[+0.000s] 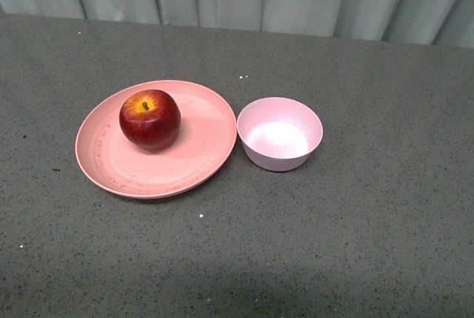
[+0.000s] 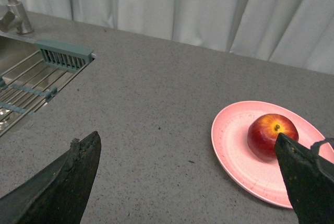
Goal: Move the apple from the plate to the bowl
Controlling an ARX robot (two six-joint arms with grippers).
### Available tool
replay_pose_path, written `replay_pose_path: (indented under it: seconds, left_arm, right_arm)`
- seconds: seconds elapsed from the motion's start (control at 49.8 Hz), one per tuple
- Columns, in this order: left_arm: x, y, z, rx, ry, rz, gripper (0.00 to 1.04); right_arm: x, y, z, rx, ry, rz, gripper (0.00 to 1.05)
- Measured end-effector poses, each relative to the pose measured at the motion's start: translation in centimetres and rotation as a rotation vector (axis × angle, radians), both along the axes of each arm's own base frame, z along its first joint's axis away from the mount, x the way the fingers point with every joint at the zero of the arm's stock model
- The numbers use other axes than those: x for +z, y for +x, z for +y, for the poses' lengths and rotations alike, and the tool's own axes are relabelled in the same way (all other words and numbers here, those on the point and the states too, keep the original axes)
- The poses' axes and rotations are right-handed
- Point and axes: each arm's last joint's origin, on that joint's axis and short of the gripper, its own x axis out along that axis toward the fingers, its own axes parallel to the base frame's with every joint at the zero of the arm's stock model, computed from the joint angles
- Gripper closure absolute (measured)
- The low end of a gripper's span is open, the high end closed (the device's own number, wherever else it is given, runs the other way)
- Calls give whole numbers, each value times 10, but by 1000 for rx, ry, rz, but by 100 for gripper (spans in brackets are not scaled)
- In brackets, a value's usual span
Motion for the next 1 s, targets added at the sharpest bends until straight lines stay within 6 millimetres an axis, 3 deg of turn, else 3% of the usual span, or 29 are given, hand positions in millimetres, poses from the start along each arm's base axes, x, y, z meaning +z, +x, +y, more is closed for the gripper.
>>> replay_pose_path:
  seconds: [0.221, 0.402, 0.522, 0.622, 0.763, 1.004]
  left_arm:
    - [11, 39, -3, -64, -33, -32, 7]
    - [11, 98, -6, -82, -62, -15, 7]
    - [-7, 144, -16, -141, -90, 95, 7]
    - [-29, 189, -38, -225, -104, 208, 7]
    - [-42, 233, -69, -294, -104, 277, 7]
    - [-72, 261, -91, -306, -85, 393, 7]
  right_arm:
    - [0, 0, 0, 0, 0, 0, 9]
    - [0, 0, 0, 0, 0, 0, 9]
    - [0, 0, 0, 0, 0, 0, 9]
    - [0, 0, 0, 0, 0, 0, 9]
    - [0, 0, 0, 0, 0, 0, 9]
    - [0, 0, 0, 0, 0, 0, 9]
